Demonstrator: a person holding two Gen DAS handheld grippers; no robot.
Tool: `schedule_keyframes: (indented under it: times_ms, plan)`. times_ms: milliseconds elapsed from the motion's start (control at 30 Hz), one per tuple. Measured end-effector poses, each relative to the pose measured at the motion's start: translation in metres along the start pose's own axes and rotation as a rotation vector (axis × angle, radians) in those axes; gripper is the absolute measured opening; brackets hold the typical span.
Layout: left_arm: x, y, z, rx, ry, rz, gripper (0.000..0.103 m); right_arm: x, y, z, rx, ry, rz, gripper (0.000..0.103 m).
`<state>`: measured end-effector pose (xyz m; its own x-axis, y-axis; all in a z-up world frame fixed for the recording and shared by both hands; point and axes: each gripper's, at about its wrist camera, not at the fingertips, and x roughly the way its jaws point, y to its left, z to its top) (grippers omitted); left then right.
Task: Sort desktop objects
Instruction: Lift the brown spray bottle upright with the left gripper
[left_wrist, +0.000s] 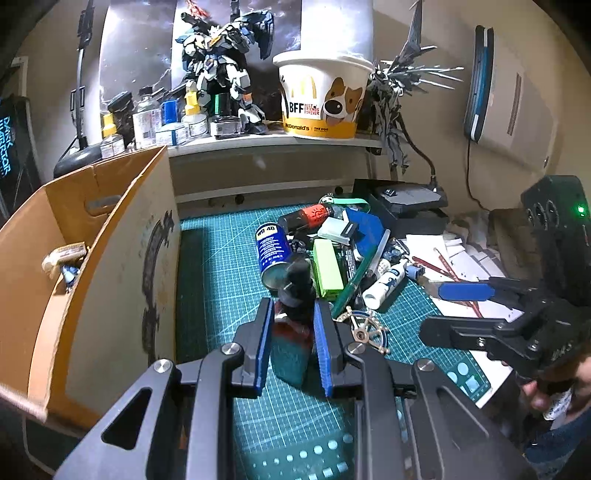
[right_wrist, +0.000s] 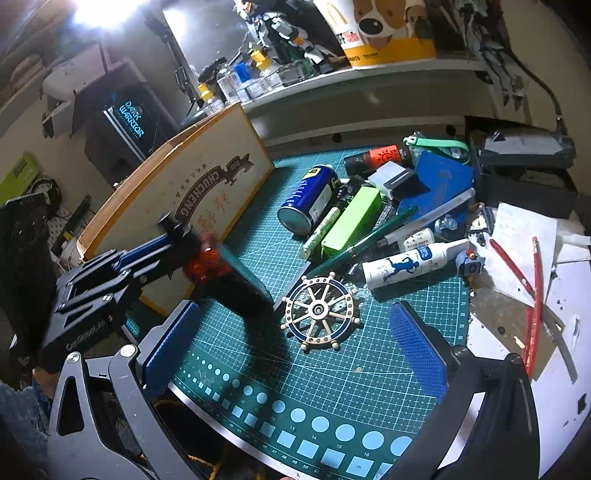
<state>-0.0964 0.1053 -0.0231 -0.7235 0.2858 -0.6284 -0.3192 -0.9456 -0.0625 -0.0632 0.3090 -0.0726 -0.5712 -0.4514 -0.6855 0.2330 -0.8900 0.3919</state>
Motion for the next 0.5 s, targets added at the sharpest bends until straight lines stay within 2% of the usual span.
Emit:
schedule_keyframes:
  times_ms: [100, 133, 167, 233, 300, 500]
  plan:
    - [0.001, 0.003, -0.004, -0.012, -0.024, -0.012, 0.023, 0.000, -0.009, -0.001, 0.018, 0.006, -0.004, 0.103]
    - [0.000, 0.004, -0.006, -0.015, -0.035, -0.014, 0.026, 0.000, -0.012, -0.002, 0.023, 0.007, -0.006, 0.103]
    - [-0.002, 0.004, -0.010, -0.007, -0.056, -0.009, 0.031, 0.000, -0.014, -0.002, 0.028, 0.008, -0.006, 0.103]
    - [-0.006, 0.003, -0.018, 0.015, -0.105, 0.012, 0.057, 0.000, -0.020, -0.003, 0.039, 0.011, -0.007, 0.103]
    - [-0.005, 0.002, -0.022, 0.025, -0.135, 0.033, 0.063, 0.002, -0.025, -0.004, 0.051, 0.013, -0.004, 0.103]
    - [0.027, 0.003, -0.024, -0.020, -0.068, -0.005, 0.065, 0.010, -0.030, -0.005, 0.060, 0.035, 0.003, 0.103]
